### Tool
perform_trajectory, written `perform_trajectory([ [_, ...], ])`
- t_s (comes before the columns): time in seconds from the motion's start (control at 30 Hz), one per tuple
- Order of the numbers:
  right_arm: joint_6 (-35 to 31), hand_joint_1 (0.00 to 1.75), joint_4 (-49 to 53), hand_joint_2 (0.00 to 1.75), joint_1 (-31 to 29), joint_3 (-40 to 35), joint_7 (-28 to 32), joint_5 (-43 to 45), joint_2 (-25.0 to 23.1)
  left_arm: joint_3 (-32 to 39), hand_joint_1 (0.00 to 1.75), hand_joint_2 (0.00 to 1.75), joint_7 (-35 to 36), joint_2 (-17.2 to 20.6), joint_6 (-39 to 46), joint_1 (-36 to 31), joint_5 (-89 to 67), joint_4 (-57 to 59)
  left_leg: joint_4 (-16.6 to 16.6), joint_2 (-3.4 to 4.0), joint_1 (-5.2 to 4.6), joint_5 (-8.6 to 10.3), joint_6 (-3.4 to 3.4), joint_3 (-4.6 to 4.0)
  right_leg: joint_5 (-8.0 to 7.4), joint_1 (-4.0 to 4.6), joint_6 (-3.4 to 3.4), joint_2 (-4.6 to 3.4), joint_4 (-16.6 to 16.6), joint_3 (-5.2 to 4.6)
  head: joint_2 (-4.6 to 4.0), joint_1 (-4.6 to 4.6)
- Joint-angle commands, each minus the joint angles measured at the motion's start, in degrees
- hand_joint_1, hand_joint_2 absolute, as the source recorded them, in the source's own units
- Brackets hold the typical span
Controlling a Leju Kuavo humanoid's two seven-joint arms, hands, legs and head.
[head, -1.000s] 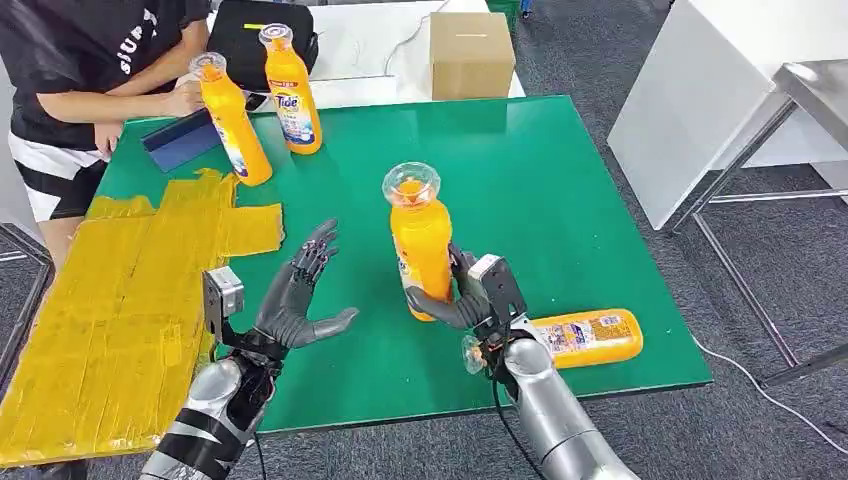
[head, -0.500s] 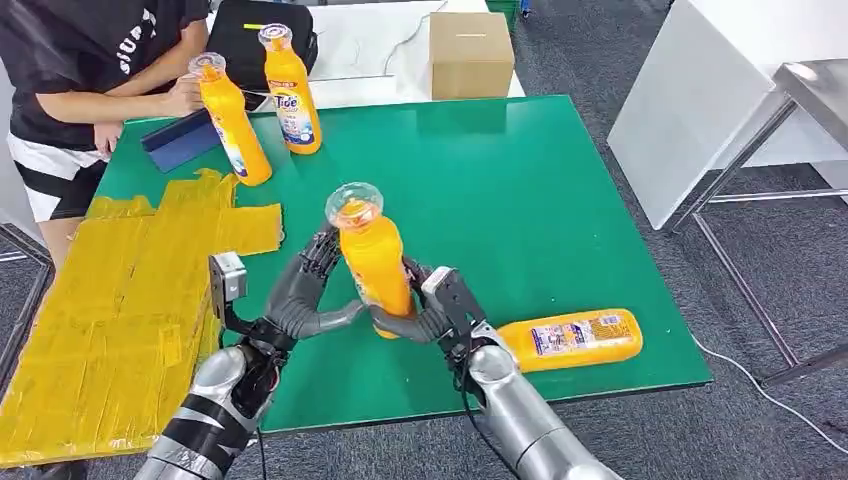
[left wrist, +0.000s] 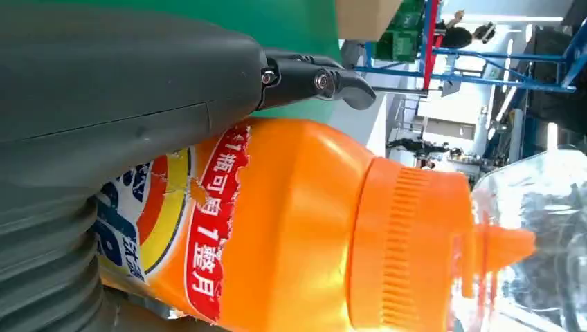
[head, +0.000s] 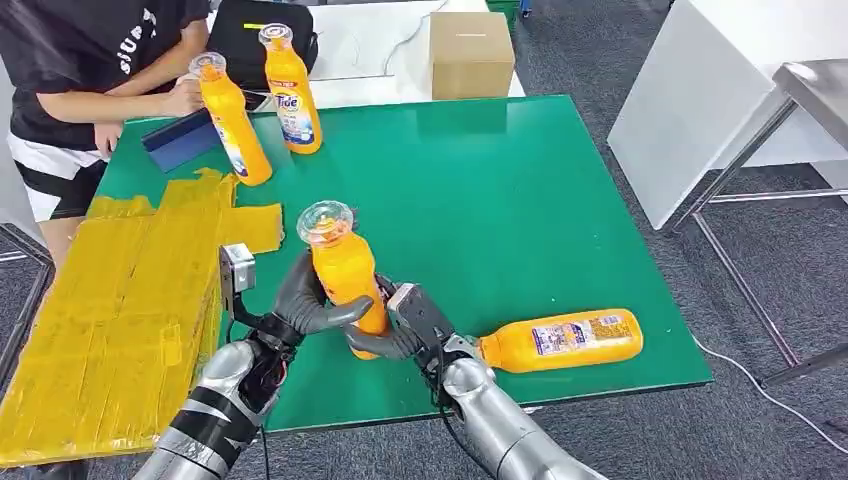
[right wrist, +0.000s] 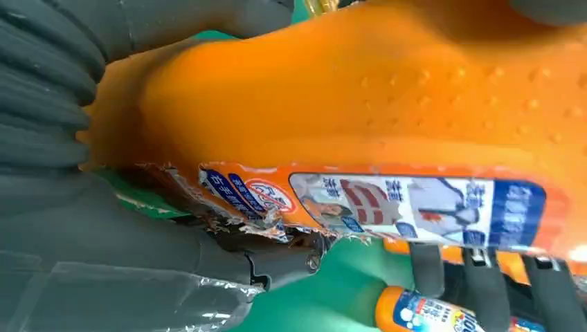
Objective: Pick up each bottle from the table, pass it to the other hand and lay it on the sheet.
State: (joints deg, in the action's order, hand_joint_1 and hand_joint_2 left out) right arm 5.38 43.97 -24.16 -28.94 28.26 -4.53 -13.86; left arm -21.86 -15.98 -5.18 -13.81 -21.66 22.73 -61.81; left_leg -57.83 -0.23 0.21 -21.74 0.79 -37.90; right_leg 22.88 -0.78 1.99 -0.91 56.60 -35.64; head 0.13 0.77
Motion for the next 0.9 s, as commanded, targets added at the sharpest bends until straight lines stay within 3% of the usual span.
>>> perform_trajectory([
  [0.03, -0.81, 1.75, -6.36, 1.75, -3.43, -4.03, 0.01, -1.17, -0.99, -2.43, 0.00, 1.75, -0.06, -0.77, 0.55, -2.95, 0.51, 4.78, 0.01, -0.02, 0.00, -0.07, -0.04, 0.19, 0.08, 0.02, -0.07, 0.09, 0.00, 0.19, 0.00, 0.02],
  [0.07, -1.02, 1.75, -6.64, 1.75, -3.46, -4.40, 0.02, -1.25, -0.94, -2.06, 0.21, 1.75, -0.71, -1.01, 1.50, -2.99, 0.60, 4.87, -0.01, -0.01, 0.02, -0.12, -0.06, 0.30, 0.12, 0.04, -0.09, 0.11, 0.00, 0.31, 0.00, 0.02],
  [0.1, -1.23, 1.75, -6.81, 1.75, -3.46, -4.64, 0.02, -1.24, -0.85, -2.18, 1.75, 1.75, -0.86, -1.00, 1.98, -3.03, 0.55, 4.85, -0.01, -0.05, 0.02, -0.07, -0.04, 0.19, 0.08, 0.03, -0.07, 0.12, 0.00, 0.20, 0.00, 0.02],
  [0.9, -2.91, 1.75, -4.62, 1.75, -2.96, -3.49, 0.40, -0.59, 0.52, -1.17, 1.75, 1.75, -1.60, -0.78, 3.93, -3.06, 0.56, 4.62, -0.02, -0.08, 0.03, -0.12, -0.04, 0.30, 0.13, 0.05, -0.08, 0.18, -0.01, 0.32, 0.00, 0.02],
])
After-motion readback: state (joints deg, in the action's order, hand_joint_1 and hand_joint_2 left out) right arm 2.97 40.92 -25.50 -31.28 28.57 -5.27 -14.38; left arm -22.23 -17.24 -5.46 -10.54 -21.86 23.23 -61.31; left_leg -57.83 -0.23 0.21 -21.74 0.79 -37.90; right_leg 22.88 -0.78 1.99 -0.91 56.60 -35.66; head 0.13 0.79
